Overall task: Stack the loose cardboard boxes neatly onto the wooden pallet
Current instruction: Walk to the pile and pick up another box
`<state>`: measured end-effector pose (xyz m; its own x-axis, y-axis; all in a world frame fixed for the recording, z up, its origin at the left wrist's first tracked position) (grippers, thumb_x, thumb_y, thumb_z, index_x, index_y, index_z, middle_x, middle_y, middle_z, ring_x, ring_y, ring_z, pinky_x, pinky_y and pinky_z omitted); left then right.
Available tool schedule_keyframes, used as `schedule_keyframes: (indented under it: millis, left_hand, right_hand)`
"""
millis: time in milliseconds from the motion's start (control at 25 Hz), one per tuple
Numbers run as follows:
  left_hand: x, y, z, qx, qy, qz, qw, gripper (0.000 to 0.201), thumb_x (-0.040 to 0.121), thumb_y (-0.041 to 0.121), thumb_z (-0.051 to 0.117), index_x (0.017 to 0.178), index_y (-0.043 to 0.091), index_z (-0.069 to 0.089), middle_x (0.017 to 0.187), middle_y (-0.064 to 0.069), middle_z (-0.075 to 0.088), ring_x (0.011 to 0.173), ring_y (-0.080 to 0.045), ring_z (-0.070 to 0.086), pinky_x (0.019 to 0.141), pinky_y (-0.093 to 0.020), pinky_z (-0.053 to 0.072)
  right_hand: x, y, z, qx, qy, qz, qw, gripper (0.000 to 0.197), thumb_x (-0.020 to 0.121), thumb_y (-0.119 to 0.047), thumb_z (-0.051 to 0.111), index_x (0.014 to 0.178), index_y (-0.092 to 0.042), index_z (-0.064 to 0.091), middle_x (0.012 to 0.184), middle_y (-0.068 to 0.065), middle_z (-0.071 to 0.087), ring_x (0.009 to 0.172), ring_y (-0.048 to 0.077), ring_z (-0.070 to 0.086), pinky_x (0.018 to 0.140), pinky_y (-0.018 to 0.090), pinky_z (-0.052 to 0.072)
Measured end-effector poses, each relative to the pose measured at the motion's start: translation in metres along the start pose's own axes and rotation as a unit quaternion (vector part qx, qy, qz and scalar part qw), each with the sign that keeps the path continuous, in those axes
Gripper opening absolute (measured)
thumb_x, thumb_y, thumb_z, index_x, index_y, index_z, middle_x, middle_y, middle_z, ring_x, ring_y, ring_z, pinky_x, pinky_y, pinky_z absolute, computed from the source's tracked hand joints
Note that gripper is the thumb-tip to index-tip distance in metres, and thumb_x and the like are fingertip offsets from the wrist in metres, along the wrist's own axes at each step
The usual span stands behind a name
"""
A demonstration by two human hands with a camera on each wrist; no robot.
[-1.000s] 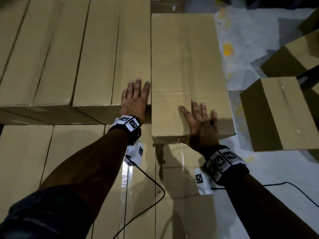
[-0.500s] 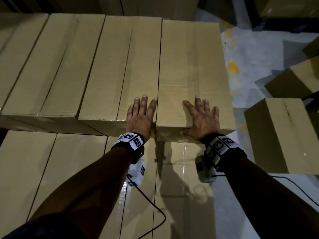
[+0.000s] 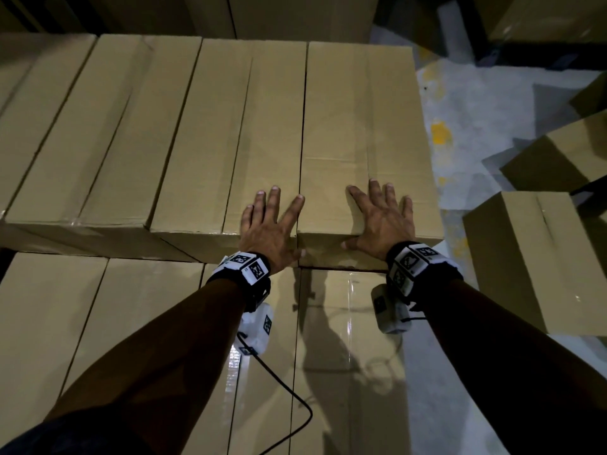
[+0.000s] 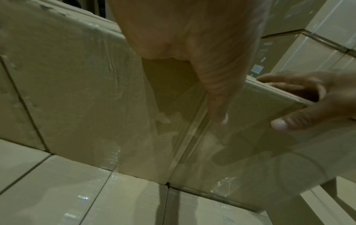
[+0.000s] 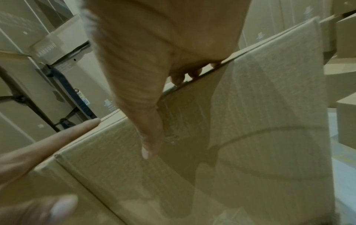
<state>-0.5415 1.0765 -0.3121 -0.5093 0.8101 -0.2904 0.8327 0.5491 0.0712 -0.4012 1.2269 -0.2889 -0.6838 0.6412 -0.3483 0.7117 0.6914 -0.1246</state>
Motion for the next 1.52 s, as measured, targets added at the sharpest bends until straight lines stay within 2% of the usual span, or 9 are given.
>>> schedule_keyframes:
  millis: [200, 720, 960, 1520]
  left_hand:
    - [0.002, -0.002, 0.002, -0.006, 0.034, -0.011, 0.999, 0.09, 0.091, 0.06, 0.054, 0.152, 0.047, -0.011, 0.164, -0.005, -0.018, 0.151, -0.033, -0.012, 0.12, -0.049, 0.001]
    - [0.001, -0.003, -0.002, -0.024, 0.05, -0.011, 0.998, 0.084, 0.09, 0.056, 0.06, 0.153, 0.046, 0.006, 0.165, -0.005, -0.011, 0.152, -0.032, -0.01, 0.121, -0.049, 0.003]
    - [0.002, -0.004, -0.002, -0.03, 0.05, -0.018, 0.998, 0.083, 0.085, 0.056, 0.065, 0.152, 0.046, 0.016, 0.166, -0.004, -0.008, 0.152, -0.031, -0.008, 0.121, -0.048, 0.003]
    - [0.002, -0.006, 0.002, 0.002, 0.018, -0.027, 0.999, 0.091, 0.089, 0.058, 0.058, 0.153, 0.048, -0.006, 0.164, -0.004, -0.019, 0.151, -0.031, -0.014, 0.121, -0.049, 0.0]
  right_hand:
    - [0.002, -0.001, 0.003, -0.014, 0.008, -0.004, 1.0, 0.116, 0.075, -0.06, 0.077, 0.158, -0.042, -0.001, 0.169, 0.003, -0.006, 0.155, 0.032, -0.005, 0.122, 0.058, 0.001]
    - [0.001, 0.001, 0.007, -0.021, 0.002, -0.012, 1.0, 0.113, 0.075, -0.065, 0.073, 0.157, -0.044, -0.001, 0.169, 0.002, -0.003, 0.155, 0.03, -0.002, 0.122, 0.056, 0.002]
    - [-0.006, 0.001, 0.009, -0.028, -0.011, -0.018, 0.999, 0.108, 0.08, -0.064, 0.069, 0.158, -0.043, -0.004, 0.169, 0.002, -0.004, 0.155, 0.029, -0.003, 0.123, 0.055, 0.003]
    - [0.002, 0.0, 0.019, -0.051, -0.003, -0.016, 0.999, 0.11, 0.082, -0.067, 0.064, 0.156, -0.042, -0.014, 0.168, 0.005, -0.013, 0.155, 0.031, -0.01, 0.121, 0.058, -0.004]
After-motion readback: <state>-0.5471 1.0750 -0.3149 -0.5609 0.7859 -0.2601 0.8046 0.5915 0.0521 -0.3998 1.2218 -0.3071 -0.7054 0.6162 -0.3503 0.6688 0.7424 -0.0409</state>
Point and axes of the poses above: each hand's wrist, its own x-axis towards the middle knuckle, its own z-axis out of the palm, y = z × x, the point moved 8 cm from there along x, towards the middle knuckle
